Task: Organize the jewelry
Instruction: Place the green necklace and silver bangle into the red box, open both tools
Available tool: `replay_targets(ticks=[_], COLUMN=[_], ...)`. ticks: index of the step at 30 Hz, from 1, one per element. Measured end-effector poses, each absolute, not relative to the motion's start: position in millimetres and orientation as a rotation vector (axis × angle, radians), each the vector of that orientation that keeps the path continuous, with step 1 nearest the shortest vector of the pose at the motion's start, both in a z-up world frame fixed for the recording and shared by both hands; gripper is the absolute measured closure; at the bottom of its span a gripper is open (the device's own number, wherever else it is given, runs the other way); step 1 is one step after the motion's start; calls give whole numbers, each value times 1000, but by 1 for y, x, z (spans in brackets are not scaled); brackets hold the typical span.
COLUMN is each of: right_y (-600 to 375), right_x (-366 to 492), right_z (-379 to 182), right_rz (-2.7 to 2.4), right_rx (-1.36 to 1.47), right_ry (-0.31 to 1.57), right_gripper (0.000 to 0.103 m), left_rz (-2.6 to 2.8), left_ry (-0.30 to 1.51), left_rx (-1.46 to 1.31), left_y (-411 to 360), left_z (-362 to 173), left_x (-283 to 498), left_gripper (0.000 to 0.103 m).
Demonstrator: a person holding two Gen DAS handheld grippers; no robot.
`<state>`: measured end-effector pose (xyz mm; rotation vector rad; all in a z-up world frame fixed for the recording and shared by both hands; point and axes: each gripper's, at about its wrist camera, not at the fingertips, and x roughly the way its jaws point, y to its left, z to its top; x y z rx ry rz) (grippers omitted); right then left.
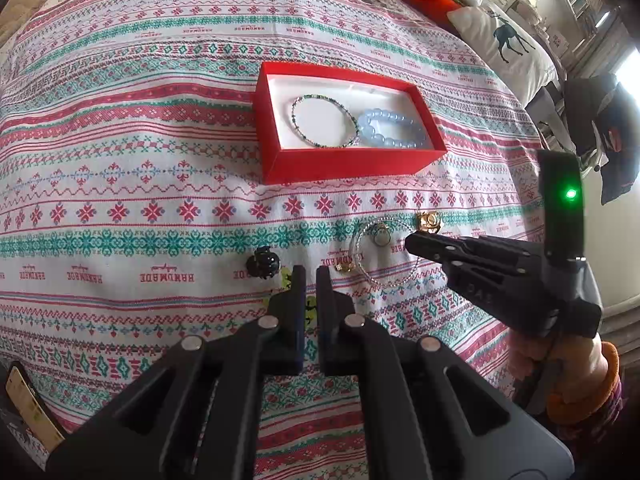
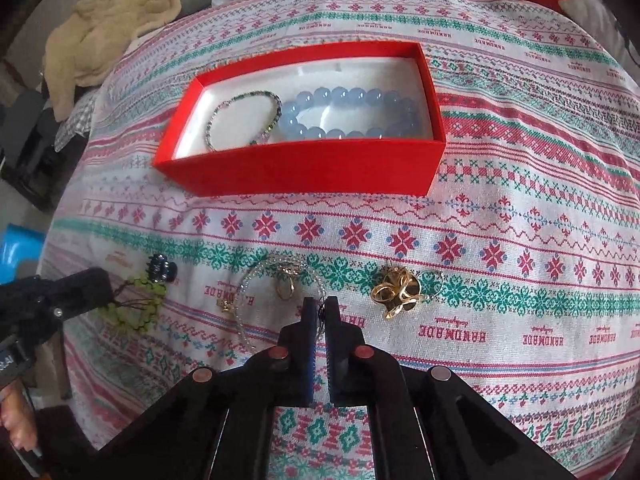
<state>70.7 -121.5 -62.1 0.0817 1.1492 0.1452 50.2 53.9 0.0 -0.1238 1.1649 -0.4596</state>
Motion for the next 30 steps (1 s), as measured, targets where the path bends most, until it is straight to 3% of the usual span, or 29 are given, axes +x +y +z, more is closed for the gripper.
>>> replay_targets(ticks=[17, 30], right_y=[-133, -164], right_x=[51, 70], right_z=[20, 31], right_rz=[244, 148], right_rx=[172, 222], right_ry=[955, 906], right_gripper=[99, 99], left_rz=[-363, -491], left_ry=[979, 884], left_rx=[-178, -288], left_y=[45, 3], left_z=[38, 57], left_x=[65, 106], left_gripper=[98, 97])
